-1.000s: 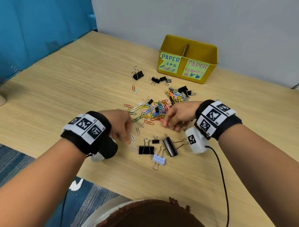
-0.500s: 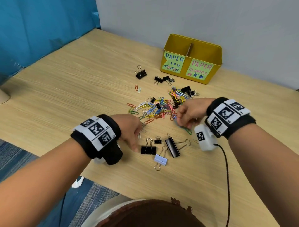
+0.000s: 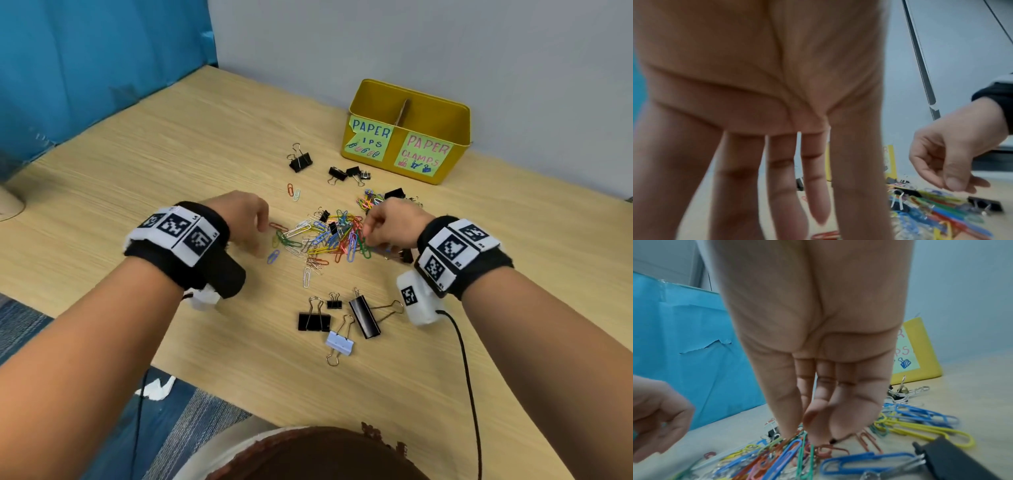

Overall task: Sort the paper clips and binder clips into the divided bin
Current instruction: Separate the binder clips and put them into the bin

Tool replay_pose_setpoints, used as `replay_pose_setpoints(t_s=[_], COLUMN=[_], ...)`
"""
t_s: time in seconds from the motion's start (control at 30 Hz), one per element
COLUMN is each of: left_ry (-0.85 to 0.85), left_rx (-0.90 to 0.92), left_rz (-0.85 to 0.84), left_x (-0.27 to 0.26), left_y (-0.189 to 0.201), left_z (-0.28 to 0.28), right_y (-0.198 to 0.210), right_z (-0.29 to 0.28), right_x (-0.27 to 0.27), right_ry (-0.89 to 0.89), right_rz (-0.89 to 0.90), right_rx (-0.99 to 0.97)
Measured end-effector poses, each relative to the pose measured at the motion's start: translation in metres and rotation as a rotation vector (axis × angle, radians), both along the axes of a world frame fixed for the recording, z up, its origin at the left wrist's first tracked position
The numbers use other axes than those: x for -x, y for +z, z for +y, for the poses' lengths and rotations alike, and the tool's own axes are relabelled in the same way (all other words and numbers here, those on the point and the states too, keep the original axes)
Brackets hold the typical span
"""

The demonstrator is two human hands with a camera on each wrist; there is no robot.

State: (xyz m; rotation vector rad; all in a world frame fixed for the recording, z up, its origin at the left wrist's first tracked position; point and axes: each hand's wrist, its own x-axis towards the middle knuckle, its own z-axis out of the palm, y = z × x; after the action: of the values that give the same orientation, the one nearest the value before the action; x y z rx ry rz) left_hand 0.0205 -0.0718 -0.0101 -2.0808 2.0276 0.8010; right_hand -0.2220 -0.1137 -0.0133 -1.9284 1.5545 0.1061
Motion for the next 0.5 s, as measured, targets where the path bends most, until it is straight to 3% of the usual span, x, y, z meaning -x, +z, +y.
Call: replay_pose_setpoints(t_s=[0.13,0.27,0.33,0.5], left_ry=[0.008,-0.029,-0.017,-0.019], left_rx=[-0.150,-0.105,-0.059,0.221], left_rz=[-0.034,0.059,0.145,0.154], left_x=[-0.001,0.025,0.040,0.057], left_y=[-0.011,-0.026,-0.029,-0.027], left_z=[0.007,0.003,-0.003,-0.024], right_y=[-0.004,-0.006,-0.009,-0.016], right_z=[-0.005,-0.005,-0.006,-0.011], right_x=[-0.012,-0.030,-0.037,-0.043], right_ry=[0.032,0.083,0.081,0.017], right_rz=[0.056,0.058,0.067,0.100], right_rx=[0.146,0.215,0.238,0.246])
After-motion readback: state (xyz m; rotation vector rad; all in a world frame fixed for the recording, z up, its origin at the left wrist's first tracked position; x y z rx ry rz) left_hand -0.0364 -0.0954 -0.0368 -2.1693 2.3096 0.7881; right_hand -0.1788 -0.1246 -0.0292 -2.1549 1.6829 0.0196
